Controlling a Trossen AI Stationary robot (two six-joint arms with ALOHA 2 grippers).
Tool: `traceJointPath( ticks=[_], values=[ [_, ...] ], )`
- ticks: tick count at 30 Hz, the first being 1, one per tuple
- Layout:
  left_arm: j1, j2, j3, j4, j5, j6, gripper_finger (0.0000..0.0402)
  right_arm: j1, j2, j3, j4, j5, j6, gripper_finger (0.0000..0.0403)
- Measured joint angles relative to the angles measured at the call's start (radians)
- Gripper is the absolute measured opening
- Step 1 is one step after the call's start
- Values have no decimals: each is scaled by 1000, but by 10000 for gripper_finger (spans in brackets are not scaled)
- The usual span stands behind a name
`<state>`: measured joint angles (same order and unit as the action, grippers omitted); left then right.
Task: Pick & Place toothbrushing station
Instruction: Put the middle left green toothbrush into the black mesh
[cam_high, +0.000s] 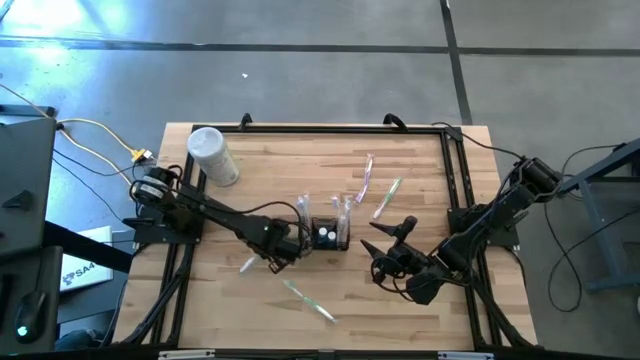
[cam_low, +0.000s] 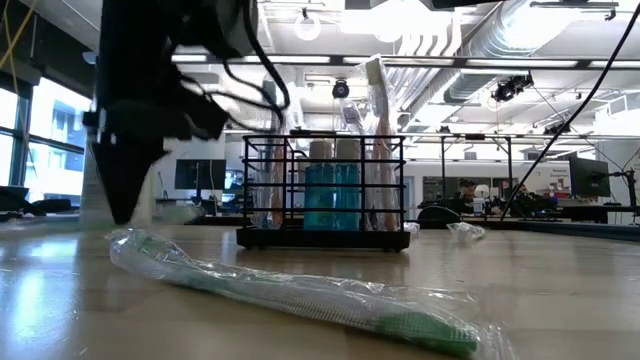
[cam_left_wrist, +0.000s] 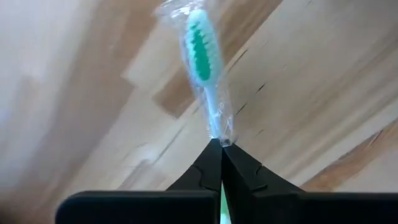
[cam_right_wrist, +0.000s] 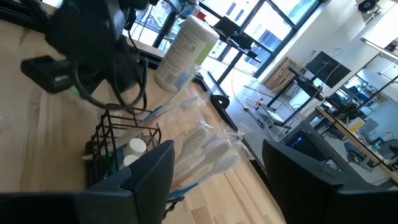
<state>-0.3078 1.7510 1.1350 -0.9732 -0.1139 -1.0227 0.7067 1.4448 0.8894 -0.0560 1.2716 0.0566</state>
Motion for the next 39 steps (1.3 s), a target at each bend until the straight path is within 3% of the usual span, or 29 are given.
traceJointPath(
  ticks=[8, 20, 26, 30, 36, 39],
  values=[
    [-81, -65, 164, -99, -150, 5, 1, 0, 0, 0, -1, 0, 0, 236],
    [-258, -96, 422, -442, -417, -112, 1, 0, 0, 0, -3, -1, 3, 236],
    [-363, -135, 435, -260, -649, 85, 1, 0, 0, 0, -2, 0, 4, 236],
    [-383, -158, 411, -102, -733, 269, 0, 0, 0, 0, -2, -1, 9, 236],
    [-329, -200, 349, 100, -750, 510, 0, 0, 0, 0, -2, 0, 11, 236],
    [-262, -229, 298, 248, -660, 697, 0, 0, 0, 0, -2, 0, 6, 236]
  ],
)
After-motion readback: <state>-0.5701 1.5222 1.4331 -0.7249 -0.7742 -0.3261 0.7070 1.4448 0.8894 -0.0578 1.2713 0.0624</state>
